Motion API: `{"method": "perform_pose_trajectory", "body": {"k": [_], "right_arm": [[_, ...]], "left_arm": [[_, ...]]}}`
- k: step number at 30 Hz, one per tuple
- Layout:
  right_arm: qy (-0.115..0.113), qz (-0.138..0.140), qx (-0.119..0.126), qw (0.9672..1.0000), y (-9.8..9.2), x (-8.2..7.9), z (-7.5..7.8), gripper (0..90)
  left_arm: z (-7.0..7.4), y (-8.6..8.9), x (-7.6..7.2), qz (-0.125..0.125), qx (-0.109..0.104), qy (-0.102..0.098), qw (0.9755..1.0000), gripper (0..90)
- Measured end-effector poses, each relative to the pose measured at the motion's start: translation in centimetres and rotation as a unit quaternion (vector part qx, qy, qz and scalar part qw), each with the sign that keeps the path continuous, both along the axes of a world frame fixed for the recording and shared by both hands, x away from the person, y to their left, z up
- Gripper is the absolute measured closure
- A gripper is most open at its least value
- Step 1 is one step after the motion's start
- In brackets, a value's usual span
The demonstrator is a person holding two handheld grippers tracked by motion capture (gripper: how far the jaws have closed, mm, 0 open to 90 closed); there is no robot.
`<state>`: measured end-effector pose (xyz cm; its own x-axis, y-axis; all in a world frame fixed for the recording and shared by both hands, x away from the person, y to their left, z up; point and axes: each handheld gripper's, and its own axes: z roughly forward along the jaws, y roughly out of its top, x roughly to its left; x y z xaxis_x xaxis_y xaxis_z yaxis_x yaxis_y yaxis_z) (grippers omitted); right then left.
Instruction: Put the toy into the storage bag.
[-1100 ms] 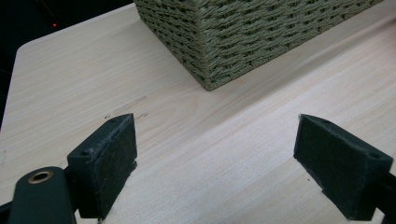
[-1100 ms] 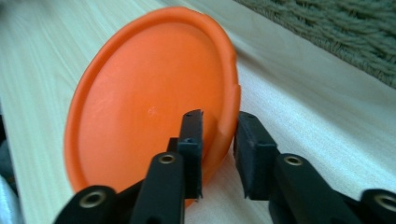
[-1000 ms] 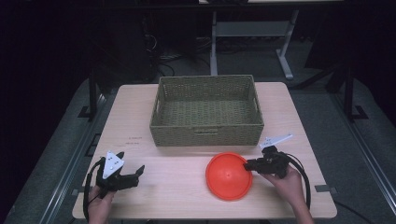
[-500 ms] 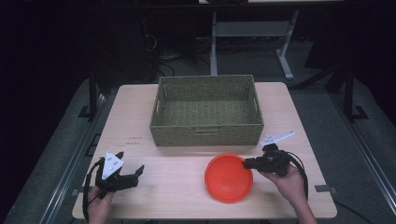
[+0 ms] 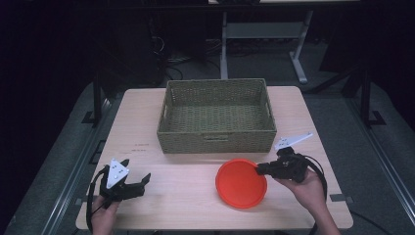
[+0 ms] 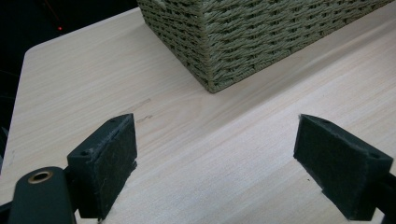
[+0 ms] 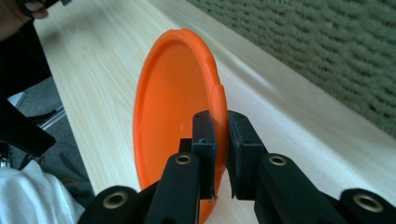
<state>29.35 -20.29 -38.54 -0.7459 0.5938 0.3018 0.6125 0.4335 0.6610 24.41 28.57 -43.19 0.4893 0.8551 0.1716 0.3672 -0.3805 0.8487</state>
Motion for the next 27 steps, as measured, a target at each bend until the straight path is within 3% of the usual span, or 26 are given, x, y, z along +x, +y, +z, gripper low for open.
{"method": "perform_pose_trajectory", "body": {"k": [5, 11, 18, 27], "right_arm": [[-0.004, 0.002, 0.008, 1.0000, 0.0, 0.3, 1.3, 82.2], [-0.013, 0.005, 0.000, 0.9999, 0.2, 0.7, 3.0, 82.1], [-0.012, 0.010, -0.015, 0.9998, 0.8, 1.3, 4.1, 82.2], [-0.010, 0.014, -0.005, 0.9998, 0.5, 2.0, 5.4, 82.1]], "left_arm": [[0.0, 0.1, 0.0, 0.003, -0.002, 0.000, 1.0000, 12.8], [0.0, 0.1, 0.0, 0.002, 0.000, -0.001, 1.0000, 12.8], [0.1, 0.2, 0.0, 0.006, -0.002, -0.001, 1.0000, 12.8], [0.2, 0.3, -0.2, 0.007, -0.004, -0.004, 1.0000, 12.8]]}}
